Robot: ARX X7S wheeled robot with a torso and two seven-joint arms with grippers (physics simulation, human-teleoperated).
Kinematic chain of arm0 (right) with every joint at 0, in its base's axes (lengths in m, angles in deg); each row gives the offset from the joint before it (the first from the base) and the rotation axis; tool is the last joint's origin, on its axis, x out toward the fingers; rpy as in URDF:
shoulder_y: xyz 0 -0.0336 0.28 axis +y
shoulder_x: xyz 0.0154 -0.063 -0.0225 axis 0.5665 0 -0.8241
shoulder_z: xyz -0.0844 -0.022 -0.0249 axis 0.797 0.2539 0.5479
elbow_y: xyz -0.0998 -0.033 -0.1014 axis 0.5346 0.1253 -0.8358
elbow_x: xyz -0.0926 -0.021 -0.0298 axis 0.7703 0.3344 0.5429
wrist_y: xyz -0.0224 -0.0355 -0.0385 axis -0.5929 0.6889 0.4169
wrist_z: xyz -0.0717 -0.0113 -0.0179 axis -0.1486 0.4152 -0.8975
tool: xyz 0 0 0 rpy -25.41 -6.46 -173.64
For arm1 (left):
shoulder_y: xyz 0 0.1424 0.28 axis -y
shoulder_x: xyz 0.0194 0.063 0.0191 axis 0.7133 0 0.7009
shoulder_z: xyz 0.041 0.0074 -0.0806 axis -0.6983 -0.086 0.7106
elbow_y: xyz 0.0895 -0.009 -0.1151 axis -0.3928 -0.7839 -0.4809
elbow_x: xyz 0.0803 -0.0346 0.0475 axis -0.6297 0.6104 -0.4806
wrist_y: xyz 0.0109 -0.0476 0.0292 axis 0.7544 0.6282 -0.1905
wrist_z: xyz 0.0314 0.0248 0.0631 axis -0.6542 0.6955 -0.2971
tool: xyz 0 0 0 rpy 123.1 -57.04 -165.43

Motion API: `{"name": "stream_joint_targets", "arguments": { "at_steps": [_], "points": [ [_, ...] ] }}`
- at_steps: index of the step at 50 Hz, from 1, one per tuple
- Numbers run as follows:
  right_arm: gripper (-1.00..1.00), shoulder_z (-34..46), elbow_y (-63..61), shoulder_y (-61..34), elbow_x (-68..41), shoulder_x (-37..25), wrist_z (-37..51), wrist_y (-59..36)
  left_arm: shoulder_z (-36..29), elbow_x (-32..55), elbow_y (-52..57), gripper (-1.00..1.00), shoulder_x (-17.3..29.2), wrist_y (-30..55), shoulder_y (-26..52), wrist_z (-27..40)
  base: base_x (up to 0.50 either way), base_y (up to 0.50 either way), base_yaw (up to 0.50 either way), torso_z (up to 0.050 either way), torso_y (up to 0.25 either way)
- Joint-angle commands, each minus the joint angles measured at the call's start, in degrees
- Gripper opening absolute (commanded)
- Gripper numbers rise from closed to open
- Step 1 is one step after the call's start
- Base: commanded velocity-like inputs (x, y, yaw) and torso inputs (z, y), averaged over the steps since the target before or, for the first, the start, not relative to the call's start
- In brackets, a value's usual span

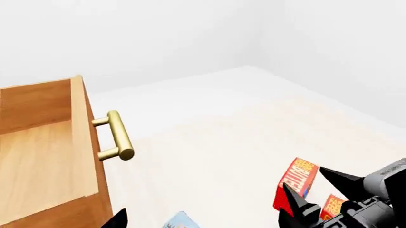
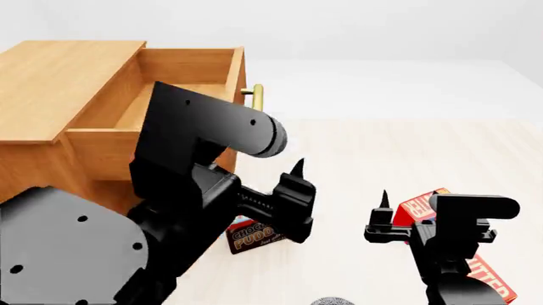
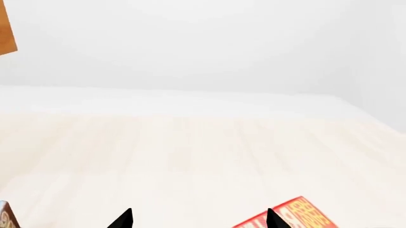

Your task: Put the bowl in the top drawer of the cabinet.

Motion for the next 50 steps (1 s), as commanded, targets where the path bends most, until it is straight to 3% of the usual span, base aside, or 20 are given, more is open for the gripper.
{"name": "stream_joint_targets", "arguments": {
  "at_steps": [1,9,14,17,32,50],
  "points": [
    [1.00,-0.3,0.4,-0.4,0.0,-0.1,0.9,-0.3,6.9,-4.8,15.1,1.00,6.4,2.1,-20.9,-9.6,0.00,0.00,0.00,0.000,0.000],
    [1.00,0.3,1.6,-0.8,0.3,-0.1,1.1,0.2,15.1,-20.6,13.0,1.00,8.2,5.6,-35.9,-31.5,0.00,0.00,0.00,0.000,0.000],
    [1.00,0.9,3.5,-1.5,0.7,-0.1,1.1,0.6,15.3,-32.8,9.9,1.00,7.2,5.4,-43.4,-44.4,0.00,0.00,0.00,0.000,0.000],
    [1.00,1.2,3.6,-1.9,0.8,-0.1,1.3,0.4,14.9,-36.3,7.5,1.00,6.4,4.3,-44.8,-48.5,0.00,0.00,0.00,0.000,0.000],
    [1.00,3.5,5.4,-3.7,1.8,0.3,2.0,0.9,7.3,-49.3,-2.0,1.00,2.7,0.6,-50.1,-61.3,0.00,0.00,0.00,0.000,0.000],
    [1.00,3.9,6.4,-3.2,1.7,0.0,2.0,2.4,0.9,-53.9,-12.3,1.00,-2.1,0.5,-48.5,-65.3,0.00,0.00,0.00,0.000,0.000]
  ]
}}
